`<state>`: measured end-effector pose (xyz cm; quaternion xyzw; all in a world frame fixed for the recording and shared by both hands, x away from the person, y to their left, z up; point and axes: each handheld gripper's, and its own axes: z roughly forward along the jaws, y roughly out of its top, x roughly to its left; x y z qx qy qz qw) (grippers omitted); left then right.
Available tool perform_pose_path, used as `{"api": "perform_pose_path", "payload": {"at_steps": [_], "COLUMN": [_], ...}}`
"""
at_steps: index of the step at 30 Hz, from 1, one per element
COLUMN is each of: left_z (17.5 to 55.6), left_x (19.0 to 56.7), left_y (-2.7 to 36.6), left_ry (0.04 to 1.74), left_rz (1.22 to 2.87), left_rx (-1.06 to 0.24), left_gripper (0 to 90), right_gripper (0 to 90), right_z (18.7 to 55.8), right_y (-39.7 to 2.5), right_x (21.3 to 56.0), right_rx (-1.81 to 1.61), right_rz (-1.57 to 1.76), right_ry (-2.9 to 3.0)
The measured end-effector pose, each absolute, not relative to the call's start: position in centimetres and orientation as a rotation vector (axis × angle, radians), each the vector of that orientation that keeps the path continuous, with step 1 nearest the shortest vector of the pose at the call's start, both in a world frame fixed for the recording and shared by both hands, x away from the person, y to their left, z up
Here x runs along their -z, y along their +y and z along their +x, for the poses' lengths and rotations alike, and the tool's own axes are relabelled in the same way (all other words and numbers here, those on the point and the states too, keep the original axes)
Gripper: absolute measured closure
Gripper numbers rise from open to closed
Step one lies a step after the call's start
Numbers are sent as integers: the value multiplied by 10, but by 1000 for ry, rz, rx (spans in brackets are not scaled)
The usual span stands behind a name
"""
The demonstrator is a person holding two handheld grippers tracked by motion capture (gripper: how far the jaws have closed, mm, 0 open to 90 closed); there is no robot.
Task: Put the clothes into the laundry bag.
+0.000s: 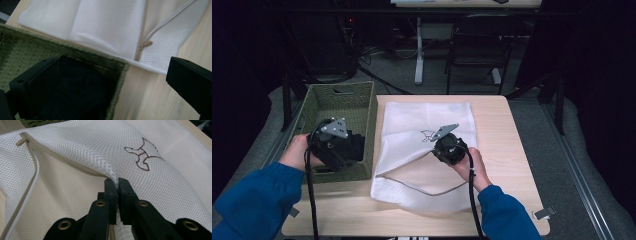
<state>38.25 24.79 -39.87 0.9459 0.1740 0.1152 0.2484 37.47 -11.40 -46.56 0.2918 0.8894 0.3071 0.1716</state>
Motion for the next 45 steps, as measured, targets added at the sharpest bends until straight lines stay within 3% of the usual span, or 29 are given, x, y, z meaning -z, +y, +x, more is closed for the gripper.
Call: {"api": "perform_pose_path", "payload": {"at_steps": [17, 31, 45], "left_z": [448, 469, 479], "left_x": [426, 480, 504], "left_y": [249, 243, 264], "left_ry": [598, 649, 747], "left_rz": [2745, 2907, 2976], "left_rx": [-273, -180, -100], "left_gripper": [0, 0, 0], "right_gripper": [868, 867, 867], "right_z": [374, 375, 374], "right_y": [-113, -115, -113], "right_x": [467, 468, 469], "right_rx": [-848, -843, -836], "right_rz": [806, 812, 814], "right_ry": [2522, 2518, 2519]}}
